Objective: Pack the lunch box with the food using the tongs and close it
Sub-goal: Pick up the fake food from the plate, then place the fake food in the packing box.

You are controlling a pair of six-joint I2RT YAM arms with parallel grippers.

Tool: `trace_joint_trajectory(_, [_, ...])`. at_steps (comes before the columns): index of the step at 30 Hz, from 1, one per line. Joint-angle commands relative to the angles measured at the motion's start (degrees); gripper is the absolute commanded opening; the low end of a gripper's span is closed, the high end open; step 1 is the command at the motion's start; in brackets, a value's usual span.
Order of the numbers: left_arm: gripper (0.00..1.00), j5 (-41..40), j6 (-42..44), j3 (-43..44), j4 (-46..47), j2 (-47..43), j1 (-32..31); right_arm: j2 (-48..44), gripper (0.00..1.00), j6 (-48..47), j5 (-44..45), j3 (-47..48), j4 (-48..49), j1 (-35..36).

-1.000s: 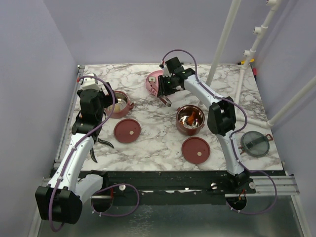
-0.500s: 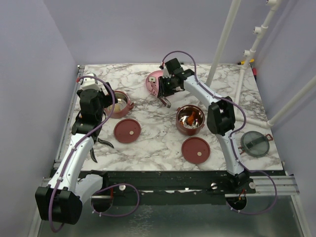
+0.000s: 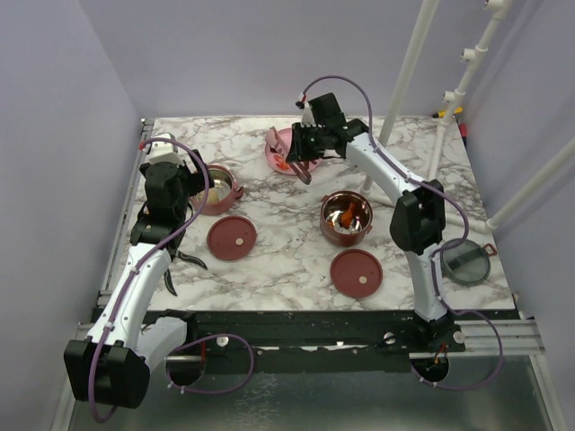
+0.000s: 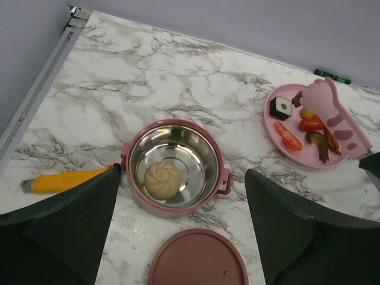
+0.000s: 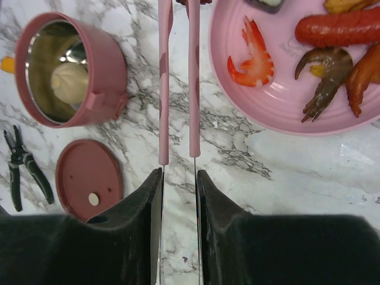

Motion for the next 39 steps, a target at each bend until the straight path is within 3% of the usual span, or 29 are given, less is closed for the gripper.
trace_joint_trajectory(1, [0.88,0.8,0.1,-0.3,1.1,-1.0,0.3,-4.3,0.01,0.6,-1.4,-1.5,3.7,0.0])
trace_joint_trajectory(13, [0.88,0.7,0.1,-0.3,1.2,-0.7,0.3,-12.0,0.01,-0.4,-0.3,-9.1,4.5,-0.1])
trace_joint_trajectory(25, [0.88,0.7,0.0,-0.3,1.1,-0.3,0.3,-35.9,0.01,-2.8,1.2,-34.2,3.3,0.1])
trace_joint_trajectory(33, [0.88,0.4,0.1,-0.3,1.2,-0.4,0.4,-50.7,0.01,0.2,7.3,-46.1,-6.7,0.1])
trace_joint_trajectory(39, [0.88,0.4,0.1,-0.3,1.1,-0.4,0.4,-57.7,0.01,3.2,11.3,-48.4,-14.1,0.1])
